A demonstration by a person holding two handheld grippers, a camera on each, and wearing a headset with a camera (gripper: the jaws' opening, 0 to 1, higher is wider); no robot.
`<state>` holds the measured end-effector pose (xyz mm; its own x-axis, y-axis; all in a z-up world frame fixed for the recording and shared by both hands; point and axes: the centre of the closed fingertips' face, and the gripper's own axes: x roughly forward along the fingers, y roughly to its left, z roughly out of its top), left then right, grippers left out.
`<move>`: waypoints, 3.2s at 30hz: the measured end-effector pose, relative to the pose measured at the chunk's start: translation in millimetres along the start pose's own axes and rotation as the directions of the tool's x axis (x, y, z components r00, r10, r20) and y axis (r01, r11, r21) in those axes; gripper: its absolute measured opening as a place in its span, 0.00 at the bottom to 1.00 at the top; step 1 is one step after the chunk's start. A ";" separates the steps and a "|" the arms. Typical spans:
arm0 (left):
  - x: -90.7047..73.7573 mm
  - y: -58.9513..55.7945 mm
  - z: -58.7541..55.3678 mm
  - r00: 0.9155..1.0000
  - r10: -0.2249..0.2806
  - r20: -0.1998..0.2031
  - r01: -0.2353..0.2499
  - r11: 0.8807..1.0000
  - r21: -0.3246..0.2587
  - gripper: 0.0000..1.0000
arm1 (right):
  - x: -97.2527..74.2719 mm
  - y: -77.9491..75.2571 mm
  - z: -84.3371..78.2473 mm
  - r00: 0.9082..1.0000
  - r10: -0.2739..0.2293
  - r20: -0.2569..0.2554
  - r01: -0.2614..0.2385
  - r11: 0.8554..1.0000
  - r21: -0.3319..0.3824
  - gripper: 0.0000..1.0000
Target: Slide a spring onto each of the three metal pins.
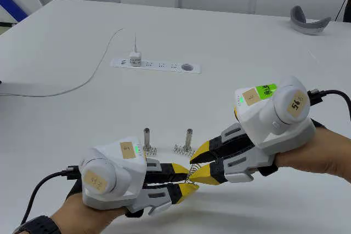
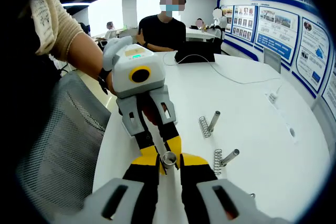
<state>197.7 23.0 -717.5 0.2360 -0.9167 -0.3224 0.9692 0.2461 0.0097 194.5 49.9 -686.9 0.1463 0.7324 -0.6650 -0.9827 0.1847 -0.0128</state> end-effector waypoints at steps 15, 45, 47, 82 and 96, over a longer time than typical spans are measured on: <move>0.4 2.3 3.6 1.000 0.006 0.021 -0.005 1.000 -0.028 0.11 | 1.0 -3.1 4.1 0.998 -0.020 0.057 0.017 0.999 0.051 0.12; -8.1 14.1 0.0 0.998 0.057 -0.002 -0.057 0.998 -0.036 0.37 | -8.8 -17.2 1.4 0.991 -0.098 0.090 0.088 0.990 0.110 0.12; -10.7 15.4 -1.9 0.998 0.063 -0.008 -0.064 0.997 -0.043 0.39 | -11.8 -18.8 0.3 0.990 -0.106 0.093 0.095 0.989 0.116 0.12; -67.1 67.3 -17.9 0.964 0.266 -0.023 -0.267 0.953 -0.142 0.64 | -58.1 -59.4 -10.7 0.954 -0.273 0.123 0.246 0.949 0.199 0.12; -70.6 72.4 -20.2 0.958 0.285 -0.031 -0.287 0.945 -0.159 0.68 | -78.2 -92.9 -14.9 0.908 -0.402 0.116 0.369 0.900 0.233 0.12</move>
<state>249.9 111.9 -713.2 0.5003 -0.7981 -0.3358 0.8369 0.5452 -0.0490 272.6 -34.3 -644.8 0.5414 0.6671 -0.5117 -0.8038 0.5891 -0.0825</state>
